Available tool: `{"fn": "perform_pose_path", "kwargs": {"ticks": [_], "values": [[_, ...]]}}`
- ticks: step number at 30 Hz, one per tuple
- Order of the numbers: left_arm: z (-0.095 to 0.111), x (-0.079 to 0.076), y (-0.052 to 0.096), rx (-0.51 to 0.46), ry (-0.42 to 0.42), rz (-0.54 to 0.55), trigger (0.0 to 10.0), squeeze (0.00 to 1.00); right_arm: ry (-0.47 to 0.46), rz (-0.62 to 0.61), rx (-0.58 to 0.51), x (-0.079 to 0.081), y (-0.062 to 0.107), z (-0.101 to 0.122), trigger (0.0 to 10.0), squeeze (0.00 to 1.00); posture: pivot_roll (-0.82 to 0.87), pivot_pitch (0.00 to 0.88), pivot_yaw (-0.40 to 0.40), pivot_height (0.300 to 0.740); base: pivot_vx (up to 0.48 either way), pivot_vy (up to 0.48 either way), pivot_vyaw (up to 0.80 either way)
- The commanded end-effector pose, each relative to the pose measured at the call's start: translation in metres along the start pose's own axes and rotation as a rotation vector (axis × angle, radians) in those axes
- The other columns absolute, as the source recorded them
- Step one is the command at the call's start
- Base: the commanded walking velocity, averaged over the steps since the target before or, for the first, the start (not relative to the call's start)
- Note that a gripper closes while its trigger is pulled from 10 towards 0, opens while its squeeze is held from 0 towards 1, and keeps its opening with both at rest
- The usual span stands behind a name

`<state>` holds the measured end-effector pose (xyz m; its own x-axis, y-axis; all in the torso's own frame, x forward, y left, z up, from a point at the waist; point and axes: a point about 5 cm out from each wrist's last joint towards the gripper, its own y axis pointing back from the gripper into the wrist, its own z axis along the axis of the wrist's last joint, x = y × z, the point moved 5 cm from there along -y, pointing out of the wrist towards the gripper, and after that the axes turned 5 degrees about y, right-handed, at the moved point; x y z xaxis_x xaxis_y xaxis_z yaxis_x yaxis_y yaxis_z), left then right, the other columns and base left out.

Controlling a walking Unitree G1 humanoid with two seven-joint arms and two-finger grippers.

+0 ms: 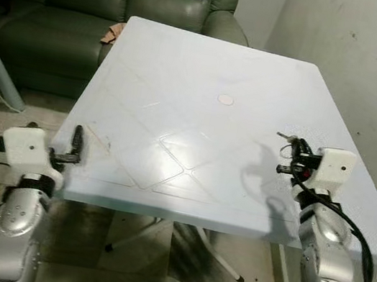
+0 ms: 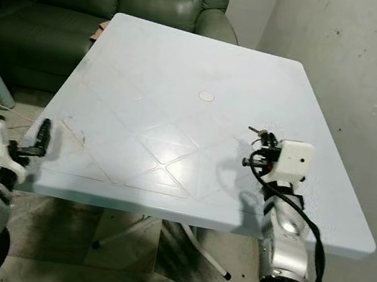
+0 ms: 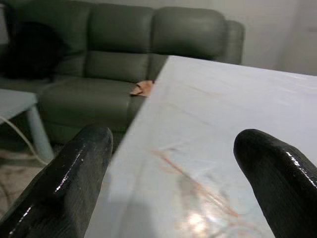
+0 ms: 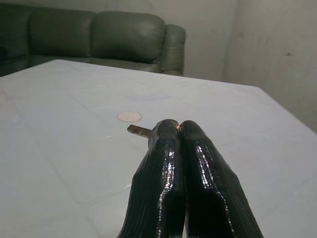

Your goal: Hang keys on a hook

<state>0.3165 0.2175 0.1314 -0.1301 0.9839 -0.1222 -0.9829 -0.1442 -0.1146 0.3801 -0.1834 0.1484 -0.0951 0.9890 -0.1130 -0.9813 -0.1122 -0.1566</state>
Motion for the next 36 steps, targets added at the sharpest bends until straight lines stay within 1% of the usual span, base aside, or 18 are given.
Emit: {"fn": "perform_pose_path", "kwargs": {"ticks": [1,5,6,8,10,11,12,16,19,23,27,30,31,32,34,36], "values": [[0.006,0.011,0.0,-0.019,-0.016,0.022,10.0,0.0,0.009,-0.028,-0.013,-0.012,-0.001,0.003,10.0,0.0,0.02,0.039,-0.063,0.74,0.0,0.0,0.0],[0.008,0.017,0.0,-0.025,-0.017,0.031,10.0,0.0,0.023,-0.044,-0.013,-0.021,-0.002,0.003,10.0,0.0,0.02,0.043,-0.063,0.74,0.0,0.0,0.0],[0.008,0.017,0.0,-0.027,-0.015,0.032,10.0,0.0,0.026,-0.039,-0.016,-0.019,-0.002,0.003,10.0,0.0,0.03,0.044,-0.063,0.74,0.0,0.0,0.0],[0.008,0.01,0.001,-0.029,-0.008,0.02,10.0,0.0,0.022,-0.017,-0.023,-0.011,-0.002,0.004,10.0,0.0,0.03,0.044,-0.063,0.74,0.0,0.0,0.0],[0.007,-0.002,0.002,-0.027,0.006,0.0,10.0,0.0,0.013,0.016,-0.031,0.003,-0.001,0.005,10.0,0.0,0.03,0.047,-0.062,0.74,0.0,0.0,0.0],[0.003,-0.017,0.005,-0.023,0.023,-0.035,10.0,0.0,-0.005,0.051,-0.038,0.019,0.001,0.004,10.0,0.0,0.03,0.047,-0.062,0.74,0.0,0.0,0.0],[0.002,-0.023,0.006,-0.019,0.033,-0.044,10.0,0.0,-0.015,0.058,-0.039,0.024,0.002,0.004,10.0,0.0,0.03,0.048,-0.062,0.74,0.0,0.0,0.0],[-0.008,-0.037,0.011,0.008,0.054,-0.059,10.0,0.0,-0.055,0.069,-0.032,0.041,0.006,-0.001,10.0,0.0,0.02,0.051,-0.058,0.74,0.0,0.0,0.0],[-0.008,-0.037,0.011,0.007,0.051,-0.061,10.0,0.0,-0.056,0.073,-0.032,0.042,0.007,-0.001,10.0,0.0,0.02,0.051,-0.056,0.74,0.0,0.0,0.0],[-0.008,-0.033,0.01,0.008,0.039,-0.049,10.0,0.0,-0.044,0.064,-0.026,0.038,0.008,-0.003,10.0,0.0,0.02,0.052,-0.053,0.74,0.0,0.0,0.0],[-0.008,-0.032,0.01,0.008,0.037,-0.047,10.0,0.0,-0.043,0.063,-0.025,0.038,0.009,-0.003,10.0,0.0,0.02,0.052,-0.053,0.74,0.0,0.0,0.0],[-0.001,-0.01,0.008,-0.004,0.017,-0.016,10.0,0.0,-0.023,0.023,-0.033,0.019,0.012,0.0,10.0,0.0,0.01,0.055,-0.046,0.74,0.0,0.0,0.0],[-0.001,-0.01,0.008,-0.004,0.017,-0.016,10.0,0.0,-0.023,0.023,-0.033,0.019,0.012,0.0,10.0,0.0,0.01,0.055,-0.046,0.74,0.0,0.0,0.0],[-0.001,0.0,0.011,0.001,-0.004,-0.006,10.0,0.0,-0.013,0.023,-0.03,0.014,0.019,-0.003,10.0,0.0,0.01,0.056,-0.043,0.74,0.0,0.0,0.0],[-0.002,0.003,0.013,0.006,-0.009,-0.003,10.0,0.0,-0.009,0.024,-0.026,0.013,0.022,-0.005,10.0,0.0,0.01,0.058,-0.041,0.74,0.0,0.0,0.0],[-0.006,0.008,0.019,0.017,-0.007,0.013,10.0,0.0,-0.008,0.024,-0.006,0.013,0.03,-0.011,10.0,0.0,0.01,0.062,-0.038,0.74,0.0,0.0,0.0]]}}
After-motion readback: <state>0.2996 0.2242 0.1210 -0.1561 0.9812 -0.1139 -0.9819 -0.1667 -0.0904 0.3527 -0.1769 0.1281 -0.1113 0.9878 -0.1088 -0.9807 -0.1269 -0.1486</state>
